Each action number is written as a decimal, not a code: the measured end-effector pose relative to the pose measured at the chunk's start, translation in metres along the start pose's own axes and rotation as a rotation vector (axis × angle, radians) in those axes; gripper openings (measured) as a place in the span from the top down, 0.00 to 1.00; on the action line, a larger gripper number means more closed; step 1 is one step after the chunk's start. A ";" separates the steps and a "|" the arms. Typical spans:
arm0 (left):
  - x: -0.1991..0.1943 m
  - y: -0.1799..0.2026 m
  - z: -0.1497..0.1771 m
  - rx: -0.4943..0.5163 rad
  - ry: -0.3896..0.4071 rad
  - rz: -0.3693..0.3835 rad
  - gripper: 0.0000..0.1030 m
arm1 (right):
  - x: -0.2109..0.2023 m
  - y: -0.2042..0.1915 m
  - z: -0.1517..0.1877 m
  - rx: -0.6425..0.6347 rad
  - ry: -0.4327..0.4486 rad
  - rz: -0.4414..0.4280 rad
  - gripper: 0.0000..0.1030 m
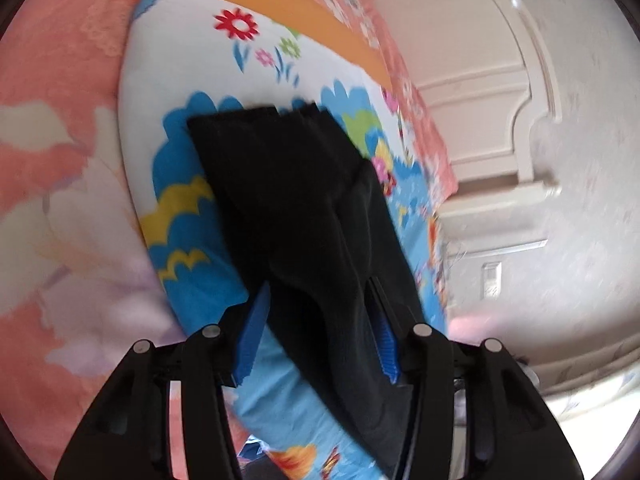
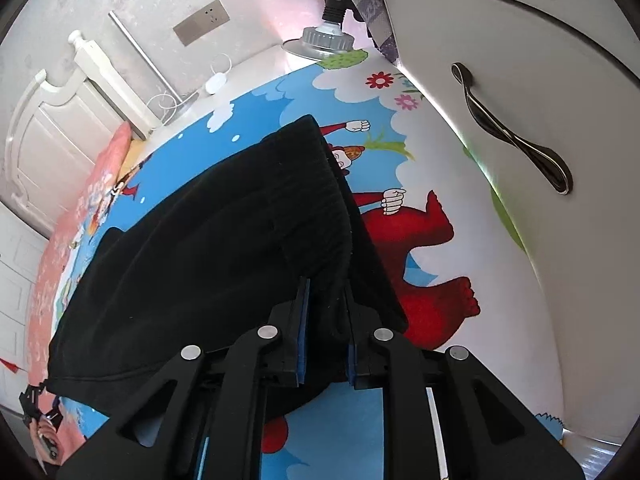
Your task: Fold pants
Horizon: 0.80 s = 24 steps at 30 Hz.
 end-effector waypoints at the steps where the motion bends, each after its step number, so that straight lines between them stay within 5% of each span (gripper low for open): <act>1: 0.001 -0.002 -0.006 -0.026 0.003 0.011 0.60 | 0.000 -0.001 0.000 -0.012 0.003 0.014 0.83; 3: 0.005 -0.001 -0.016 -0.050 -0.005 0.023 0.68 | 0.001 -0.002 -0.001 -0.035 0.007 0.039 0.83; 4: 0.006 0.001 -0.021 -0.051 -0.009 0.018 0.82 | 0.002 -0.002 0.000 -0.045 0.007 0.049 0.83; 6: -0.006 0.014 -0.030 0.007 0.059 -0.031 0.84 | 0.000 -0.001 0.002 -0.049 0.005 0.055 0.83; 9: -0.031 0.041 -0.027 0.242 0.232 -0.195 0.85 | -0.001 0.000 0.003 -0.070 0.009 0.079 0.83; 11: -0.006 0.016 -0.023 0.247 0.167 -0.306 0.84 | 0.000 -0.002 0.003 -0.090 0.016 0.107 0.82; 15: -0.004 0.001 -0.025 0.227 0.180 -0.326 0.57 | 0.000 -0.003 0.001 -0.136 0.008 0.160 0.81; 20: -0.019 -0.007 -0.030 0.231 0.217 -0.522 0.47 | -0.011 -0.004 0.000 -0.201 0.028 0.279 0.78; 24: -0.034 0.072 -0.011 0.553 0.479 -0.643 0.46 | -0.048 -0.012 0.000 -0.316 0.129 0.545 0.76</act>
Point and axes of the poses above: each gripper's, at about its wrist camera, not at the fingertips, and x roughly the way its jaws point, y to its right, z to its underside, the point moved 9 cm from there along x, roughly the way its jaws point, and after that the axes turned 9 degrees about -z, right-handed, at the moved point
